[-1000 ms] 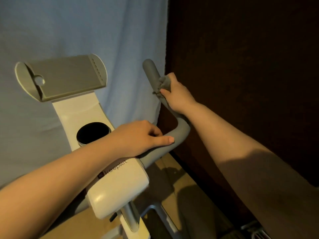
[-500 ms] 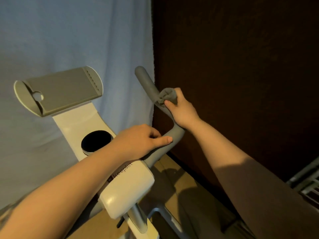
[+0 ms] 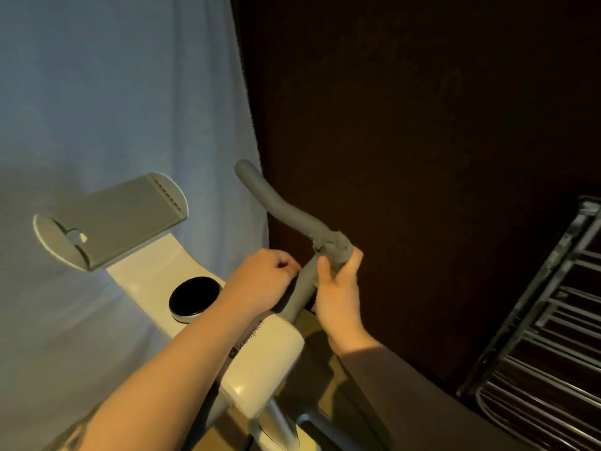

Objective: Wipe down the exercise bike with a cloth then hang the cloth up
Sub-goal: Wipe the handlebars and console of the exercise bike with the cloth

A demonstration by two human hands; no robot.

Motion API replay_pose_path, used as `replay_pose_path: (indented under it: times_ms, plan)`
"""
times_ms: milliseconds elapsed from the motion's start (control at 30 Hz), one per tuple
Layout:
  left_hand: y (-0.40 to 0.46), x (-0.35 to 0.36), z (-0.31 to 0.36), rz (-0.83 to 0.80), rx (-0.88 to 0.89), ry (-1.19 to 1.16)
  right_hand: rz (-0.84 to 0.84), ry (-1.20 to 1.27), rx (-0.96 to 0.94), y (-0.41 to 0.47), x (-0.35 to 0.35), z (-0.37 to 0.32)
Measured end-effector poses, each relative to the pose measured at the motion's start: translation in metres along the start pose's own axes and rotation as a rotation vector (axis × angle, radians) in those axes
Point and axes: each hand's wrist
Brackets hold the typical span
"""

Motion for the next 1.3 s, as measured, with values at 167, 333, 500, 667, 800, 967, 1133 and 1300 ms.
replay_pose_path:
  times_ms: [167, 333, 500, 667, 800, 967, 1133, 1300]
  plan:
    - [0.001, -0.001, 0.0, 0.007, -0.031, -0.038, -0.061, -0.197, 0.059, 0.052, -0.008, -0.016]
    - [0.002, 0.0, 0.0, 0.051, -0.015, -0.071, -0.201, -0.397, -0.184, 0.016, -0.011, -0.006]
    - [-0.001, 0.001, 0.001, 0.086, -0.008, -0.128, -0.088, -0.415, -0.096, 0.061, 0.0, -0.02]
    - [0.003, 0.003, -0.003, 0.07, -0.007, -0.14, 0.028, -0.103, -0.078, 0.004, 0.009, -0.007]
    - [0.005, 0.002, -0.003, 0.066, -0.017, -0.166, 0.122, 0.123, 0.097, 0.057, 0.009, -0.012]
    - [0.006, 0.002, -0.006, 0.081, -0.027, -0.197, 0.118, 0.345, 0.28, 0.05, 0.008, 0.003]
    - [0.01, 0.001, -0.006, 0.033, -0.037, -0.142, -0.171, 0.201, 0.374, 0.102, -0.007, -0.008]
    - [0.009, -0.002, -0.004, -0.008, -0.056, -0.085, -0.329, -0.598, 0.052, 0.118, 0.005, -0.027]
Point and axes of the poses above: each hand's wrist, its own y-axis towards the middle knuckle, its own x-axis out of the palm, z = x × y, and after that the axes turned 3 degrees about -z, right-handed
